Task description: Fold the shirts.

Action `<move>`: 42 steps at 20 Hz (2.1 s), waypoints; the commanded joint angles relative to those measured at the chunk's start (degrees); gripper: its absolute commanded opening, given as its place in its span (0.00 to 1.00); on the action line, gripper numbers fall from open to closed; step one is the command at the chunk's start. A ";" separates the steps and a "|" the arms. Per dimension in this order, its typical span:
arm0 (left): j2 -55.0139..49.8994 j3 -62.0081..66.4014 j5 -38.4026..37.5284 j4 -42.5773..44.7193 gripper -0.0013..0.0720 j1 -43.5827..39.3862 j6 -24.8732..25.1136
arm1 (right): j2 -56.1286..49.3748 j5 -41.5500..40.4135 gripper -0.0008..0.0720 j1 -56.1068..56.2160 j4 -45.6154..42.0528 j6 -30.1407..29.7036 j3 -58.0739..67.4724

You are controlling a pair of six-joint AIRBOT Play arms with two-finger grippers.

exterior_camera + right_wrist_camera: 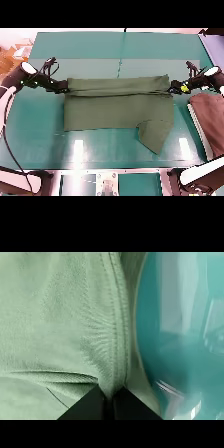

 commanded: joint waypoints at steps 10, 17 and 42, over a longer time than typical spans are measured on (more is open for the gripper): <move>-0.61 6.01 -13.73 4.44 0.76 0.02 -8.94 | 4.07 13.09 0.43 -2.75 -5.01 8.22 6.43; 8.96 0.92 -26.73 16.24 0.05 -0.02 -16.15 | 20.63 19.10 0.04 -10.23 -7.98 12.11 -11.72; 40.54 -63.43 38.36 -32.65 0.69 -14.99 -20.98 | 48.37 -9.66 0.62 -13.66 3.69 16.92 -64.39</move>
